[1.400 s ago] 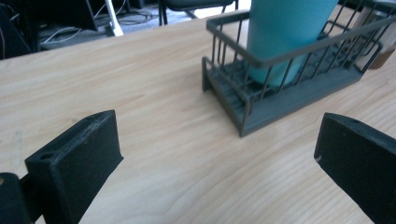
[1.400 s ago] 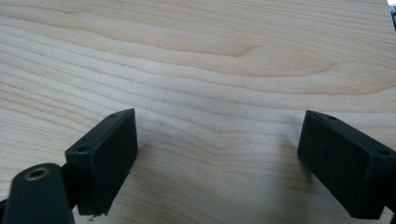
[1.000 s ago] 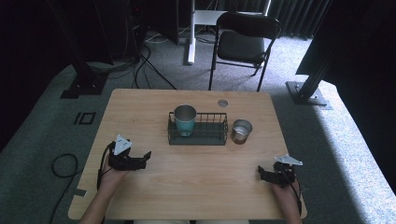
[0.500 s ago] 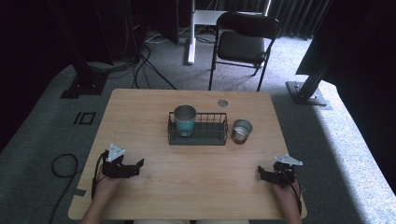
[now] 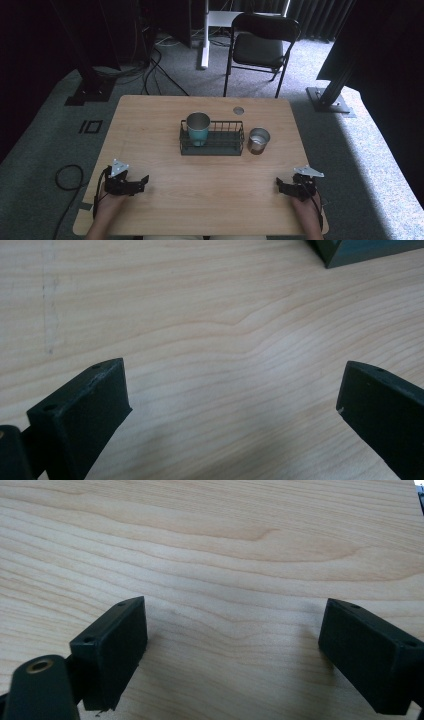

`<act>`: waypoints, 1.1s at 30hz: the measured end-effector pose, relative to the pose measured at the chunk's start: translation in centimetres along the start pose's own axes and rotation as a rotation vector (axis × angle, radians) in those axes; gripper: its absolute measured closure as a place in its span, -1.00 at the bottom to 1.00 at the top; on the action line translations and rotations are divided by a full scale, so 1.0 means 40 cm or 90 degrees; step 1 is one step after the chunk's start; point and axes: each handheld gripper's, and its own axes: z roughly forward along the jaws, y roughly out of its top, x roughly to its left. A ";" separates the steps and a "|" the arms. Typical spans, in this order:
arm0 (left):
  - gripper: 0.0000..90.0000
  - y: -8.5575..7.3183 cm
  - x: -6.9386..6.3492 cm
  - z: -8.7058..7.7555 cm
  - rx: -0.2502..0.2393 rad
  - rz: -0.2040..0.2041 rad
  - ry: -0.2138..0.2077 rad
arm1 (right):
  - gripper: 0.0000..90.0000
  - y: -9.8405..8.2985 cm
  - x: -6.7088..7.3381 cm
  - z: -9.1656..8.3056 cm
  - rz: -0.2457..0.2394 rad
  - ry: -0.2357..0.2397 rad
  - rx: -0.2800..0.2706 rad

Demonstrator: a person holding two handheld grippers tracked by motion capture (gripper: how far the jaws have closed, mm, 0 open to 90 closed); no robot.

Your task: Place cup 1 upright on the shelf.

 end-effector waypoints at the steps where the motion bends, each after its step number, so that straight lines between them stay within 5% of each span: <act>1: -0.97 -0.005 0.004 -0.002 0.005 -0.005 0.006 | -0.74 0.000 0.000 0.000 0.000 0.000 0.000; 11: -0.97 -0.044 0.046 -0.020 0.010 -0.070 0.045 | -0.74 0.000 0.000 0.000 0.000 0.000 0.000; 16: -0.97 -0.048 0.051 -0.020 0.025 -0.092 0.087 | -0.74 0.000 0.000 0.000 0.000 0.000 0.000; 25: -0.97 -0.050 0.049 -0.013 0.048 -0.086 0.089 | -0.74 0.000 0.004 -0.001 -0.014 0.015 0.001; 33: -0.97 -0.047 0.036 -0.006 0.070 -0.053 0.111 | -0.74 -0.005 0.009 -0.006 -0.020 0.004 -0.003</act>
